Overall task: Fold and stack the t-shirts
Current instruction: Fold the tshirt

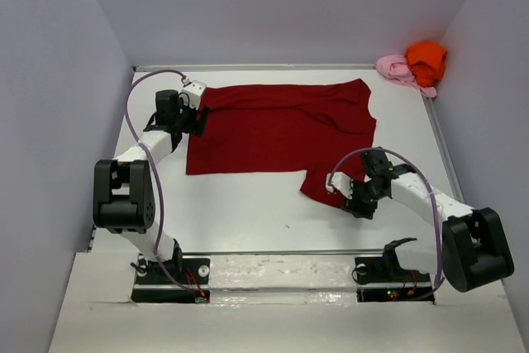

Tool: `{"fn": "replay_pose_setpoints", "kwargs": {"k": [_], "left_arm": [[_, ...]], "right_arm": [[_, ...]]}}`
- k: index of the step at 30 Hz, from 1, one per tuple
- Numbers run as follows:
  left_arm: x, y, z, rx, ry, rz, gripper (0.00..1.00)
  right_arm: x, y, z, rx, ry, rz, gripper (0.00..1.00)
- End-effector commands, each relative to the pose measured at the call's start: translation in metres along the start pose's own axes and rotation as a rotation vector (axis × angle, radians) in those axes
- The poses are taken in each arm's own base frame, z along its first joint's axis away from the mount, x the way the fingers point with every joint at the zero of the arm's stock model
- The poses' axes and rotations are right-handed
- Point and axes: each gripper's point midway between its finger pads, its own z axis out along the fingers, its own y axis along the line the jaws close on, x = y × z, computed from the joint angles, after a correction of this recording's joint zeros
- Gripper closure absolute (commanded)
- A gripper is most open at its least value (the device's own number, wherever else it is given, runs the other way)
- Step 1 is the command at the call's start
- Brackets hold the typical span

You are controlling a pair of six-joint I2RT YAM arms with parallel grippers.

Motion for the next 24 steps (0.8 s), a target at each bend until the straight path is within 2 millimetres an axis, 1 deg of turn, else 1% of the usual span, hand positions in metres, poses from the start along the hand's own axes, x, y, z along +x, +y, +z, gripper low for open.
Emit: {"fn": "replay_pose_setpoints", "kwargs": {"k": [1, 4, 5, 6, 7, 8, 9, 10, 11, 12, 15, 19, 21, 22, 23, 24], "left_arm": [[-0.026, 0.009, -0.005, -0.017, -0.064, 0.000, 0.12], [-0.025, 0.009, -0.004, -0.013, -0.060, 0.000, 0.12], [-0.025, 0.008, -0.004, -0.011, -0.060, -0.001, 0.12], [-0.026, 0.008, -0.005, -0.011, -0.061, 0.000, 0.12], [-0.026, 0.008, -0.005, -0.011, -0.061, 0.000, 0.12], [-0.026, 0.008, -0.005, -0.009, -0.062, 0.000, 0.12], [-0.025, 0.007, -0.006, -0.007, -0.061, 0.000, 0.12], [-0.025, 0.007, -0.006, -0.005, -0.062, 0.000, 0.12], [-0.026, 0.006, -0.007, -0.003, -0.064, 0.000, 0.12], [-0.024, 0.006, -0.007, -0.002, -0.061, 0.000, 0.12], [-0.023, 0.005, -0.006, 0.001, -0.057, -0.001, 0.12], [-0.018, 0.005, -0.005, 0.001, -0.045, 0.009, 0.12], [-0.018, 0.006, -0.008, -0.005, -0.042, 0.018, 0.12], [-0.015, 0.006, -0.010, -0.006, -0.031, 0.023, 0.12], [-0.012, 0.006, -0.012, -0.010, -0.020, 0.043, 0.12], [-0.013, 0.008, -0.016, -0.015, -0.016, 0.056, 0.12]], "right_arm": [[-0.016, -0.009, 0.001, 0.010, -0.056, -0.009, 0.41], [-0.020, -0.013, 0.002, 0.012, -0.068, -0.008, 0.43], [-0.021, -0.012, 0.003, 0.000, -0.070, -0.004, 0.46], [-0.021, -0.013, 0.004, -0.002, -0.071, -0.003, 0.51], [-0.023, -0.014, 0.003, -0.001, -0.073, -0.002, 0.52], [-0.023, -0.015, 0.003, -0.001, -0.071, -0.002, 0.55], [-0.023, -0.016, 0.003, -0.001, -0.069, -0.006, 0.62], [-0.023, -0.016, 0.004, -0.003, -0.068, -0.005, 0.66], [-0.023, -0.017, 0.004, 0.000, -0.066, -0.007, 0.73], [-0.022, -0.016, 0.004, -0.004, -0.066, -0.006, 0.84], [-0.021, -0.015, 0.005, -0.007, -0.060, -0.004, 1.00], [-0.020, -0.015, 0.002, 0.005, -0.053, -0.002, 1.00], [-0.022, -0.018, -0.004, 0.032, -0.059, -0.007, 1.00], [-0.024, -0.020, -0.008, 0.046, -0.064, -0.009, 1.00], [-0.026, -0.023, -0.011, 0.060, -0.071, -0.013, 1.00], [-0.031, -0.026, -0.017, 0.085, -0.085, -0.016, 1.00]]}}
